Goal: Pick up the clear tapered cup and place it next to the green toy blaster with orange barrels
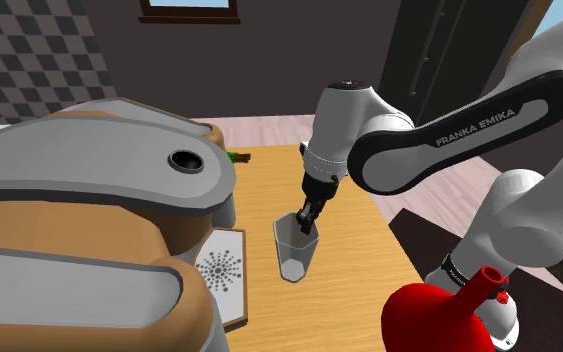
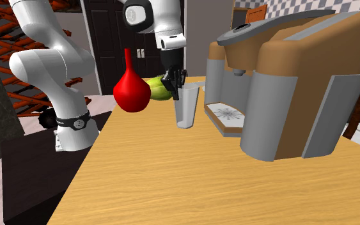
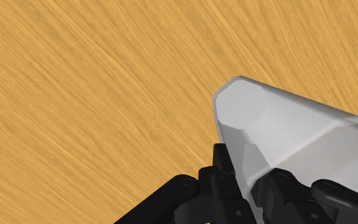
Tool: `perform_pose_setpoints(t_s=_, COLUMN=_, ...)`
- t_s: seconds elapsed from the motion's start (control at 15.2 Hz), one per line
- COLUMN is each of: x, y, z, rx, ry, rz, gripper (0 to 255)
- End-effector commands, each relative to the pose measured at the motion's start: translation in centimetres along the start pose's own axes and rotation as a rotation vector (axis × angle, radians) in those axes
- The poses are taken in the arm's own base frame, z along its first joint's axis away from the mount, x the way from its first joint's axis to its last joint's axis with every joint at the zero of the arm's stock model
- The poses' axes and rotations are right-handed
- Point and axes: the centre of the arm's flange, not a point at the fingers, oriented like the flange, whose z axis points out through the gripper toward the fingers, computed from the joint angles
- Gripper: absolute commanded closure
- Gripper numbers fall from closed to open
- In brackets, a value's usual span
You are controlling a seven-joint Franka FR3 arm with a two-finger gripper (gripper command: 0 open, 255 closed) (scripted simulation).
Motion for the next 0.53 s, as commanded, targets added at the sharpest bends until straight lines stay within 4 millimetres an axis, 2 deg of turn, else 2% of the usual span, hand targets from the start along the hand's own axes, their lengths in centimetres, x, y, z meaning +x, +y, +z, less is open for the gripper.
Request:
perform_pose_setpoints(t_s=0.0, x=0.0, y=-0.1, z=-0.4, rx=0.0, ry=-0.002, rz=-0.001, gripper=255)
perform_pose_setpoints(t_s=0.46, x=0.3, y=-0.4, z=-4.1, rx=0.0, ry=-0.002, rz=-0.001, gripper=255)
